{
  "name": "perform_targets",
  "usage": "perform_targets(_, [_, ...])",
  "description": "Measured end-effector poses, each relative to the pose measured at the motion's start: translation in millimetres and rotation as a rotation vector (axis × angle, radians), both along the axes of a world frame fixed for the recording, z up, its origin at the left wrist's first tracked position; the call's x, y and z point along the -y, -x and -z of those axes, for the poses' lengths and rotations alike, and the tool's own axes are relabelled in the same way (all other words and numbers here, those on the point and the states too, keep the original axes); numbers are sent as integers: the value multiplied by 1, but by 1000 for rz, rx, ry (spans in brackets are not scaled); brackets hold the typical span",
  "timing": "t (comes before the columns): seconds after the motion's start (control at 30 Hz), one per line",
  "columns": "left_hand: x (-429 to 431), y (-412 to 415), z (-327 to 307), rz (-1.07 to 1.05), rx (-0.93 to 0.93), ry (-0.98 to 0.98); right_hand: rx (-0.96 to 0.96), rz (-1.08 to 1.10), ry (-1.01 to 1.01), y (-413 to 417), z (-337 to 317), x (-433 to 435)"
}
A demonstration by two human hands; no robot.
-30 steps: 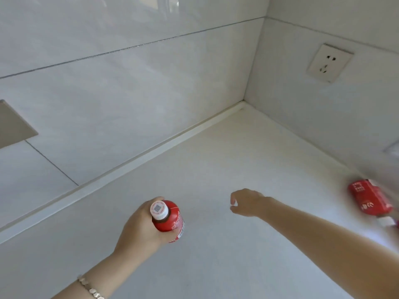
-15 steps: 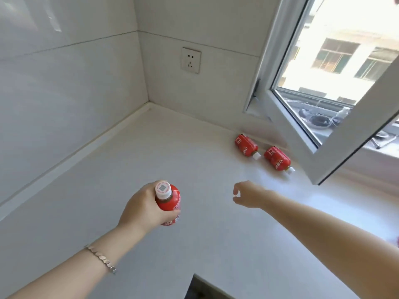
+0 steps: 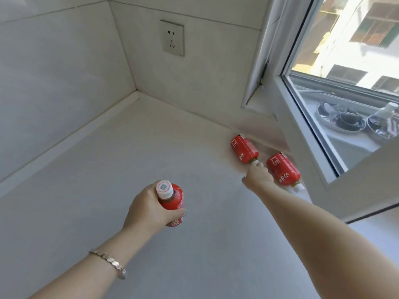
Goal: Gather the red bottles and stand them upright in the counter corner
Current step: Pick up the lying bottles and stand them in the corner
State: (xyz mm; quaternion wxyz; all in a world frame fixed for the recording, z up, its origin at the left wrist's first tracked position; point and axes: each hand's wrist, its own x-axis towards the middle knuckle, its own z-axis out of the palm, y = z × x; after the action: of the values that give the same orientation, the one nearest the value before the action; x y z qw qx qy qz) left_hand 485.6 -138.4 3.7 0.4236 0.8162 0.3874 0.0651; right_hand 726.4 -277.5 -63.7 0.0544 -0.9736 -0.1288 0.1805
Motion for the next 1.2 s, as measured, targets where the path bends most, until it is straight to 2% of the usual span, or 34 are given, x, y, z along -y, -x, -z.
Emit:
perform_targets(0.13, [-9,-18,9,-27,-14,8,-11,86,7,-44,21,-8])
perform_targets(0.33, [-17,-31,18,-33,4,-1,31,173,-245,-63,50,-3])
perform_targets(0.47, [-16,-23,15,-44,35,24,112,112,-364,-41,45,-4])
perform_targets(0.67, [-13,35,-3,-75,59,20,168,-280,-186,4,-9,-18])
perform_targets(0.87, [-14,157,-12,-272,91,-18,19,-739,-15,144,-67,-74])
perform_targets(1.07, [-7,322,-19,-484,113,-122,-2,-1069,-40,329,-93,-121])
perform_targets(1.2, [3,465,-31,-676,147,-158,34,-1262,-34,474,-101,-152])
